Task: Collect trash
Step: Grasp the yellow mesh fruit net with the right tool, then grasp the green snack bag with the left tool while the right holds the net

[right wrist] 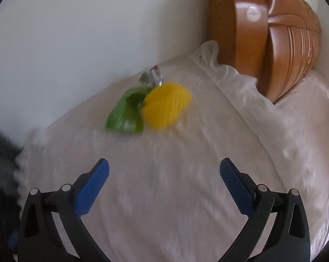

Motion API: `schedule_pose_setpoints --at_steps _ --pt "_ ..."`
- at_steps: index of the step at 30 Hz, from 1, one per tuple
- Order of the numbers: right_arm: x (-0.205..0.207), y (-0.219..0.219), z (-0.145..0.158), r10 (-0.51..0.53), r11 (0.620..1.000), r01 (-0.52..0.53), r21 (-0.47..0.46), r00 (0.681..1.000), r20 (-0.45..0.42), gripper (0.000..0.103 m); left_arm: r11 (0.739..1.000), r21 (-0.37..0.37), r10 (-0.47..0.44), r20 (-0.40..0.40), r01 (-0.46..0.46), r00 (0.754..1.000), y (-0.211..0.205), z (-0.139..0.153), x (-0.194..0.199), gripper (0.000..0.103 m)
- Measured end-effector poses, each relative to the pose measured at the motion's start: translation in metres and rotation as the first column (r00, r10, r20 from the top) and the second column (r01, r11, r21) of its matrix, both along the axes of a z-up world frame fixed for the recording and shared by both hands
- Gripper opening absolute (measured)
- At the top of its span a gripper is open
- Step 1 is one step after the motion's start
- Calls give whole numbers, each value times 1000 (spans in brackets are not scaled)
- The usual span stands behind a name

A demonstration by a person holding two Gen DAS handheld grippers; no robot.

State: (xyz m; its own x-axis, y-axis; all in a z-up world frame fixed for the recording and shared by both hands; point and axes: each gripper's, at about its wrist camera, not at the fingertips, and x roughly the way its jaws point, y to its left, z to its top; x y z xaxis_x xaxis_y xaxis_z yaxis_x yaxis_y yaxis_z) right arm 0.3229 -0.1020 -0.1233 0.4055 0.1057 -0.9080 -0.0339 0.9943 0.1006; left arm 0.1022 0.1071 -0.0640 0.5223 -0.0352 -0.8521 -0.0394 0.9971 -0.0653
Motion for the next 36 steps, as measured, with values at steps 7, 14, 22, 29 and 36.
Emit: schedule_pose_setpoints --at_steps 7,14,22,29,36 --pt "63 -4 -44 -106 992 113 60 989 -105 82 1000 -3 -7 -10 6 1000 -2 -8 31 95" --pt "56 -18 -36 -69 978 85 193 994 -85 30 1000 -2 -21 5 21 1000 -13 -2 58 95" --pt "-23 -65 22 -53 961 36 274 997 52 29 998 11 -66 19 66 998 -38 -5 114 95" --pt "-99 -103 35 -82 969 66 238 995 58 31 994 12 -109 1 109 994 -69 -28 184 95" --pt "-136 -120 26 -117 969 108 223 993 29 32 999 34 -31 -17 31 999 -86 -53 240 91"
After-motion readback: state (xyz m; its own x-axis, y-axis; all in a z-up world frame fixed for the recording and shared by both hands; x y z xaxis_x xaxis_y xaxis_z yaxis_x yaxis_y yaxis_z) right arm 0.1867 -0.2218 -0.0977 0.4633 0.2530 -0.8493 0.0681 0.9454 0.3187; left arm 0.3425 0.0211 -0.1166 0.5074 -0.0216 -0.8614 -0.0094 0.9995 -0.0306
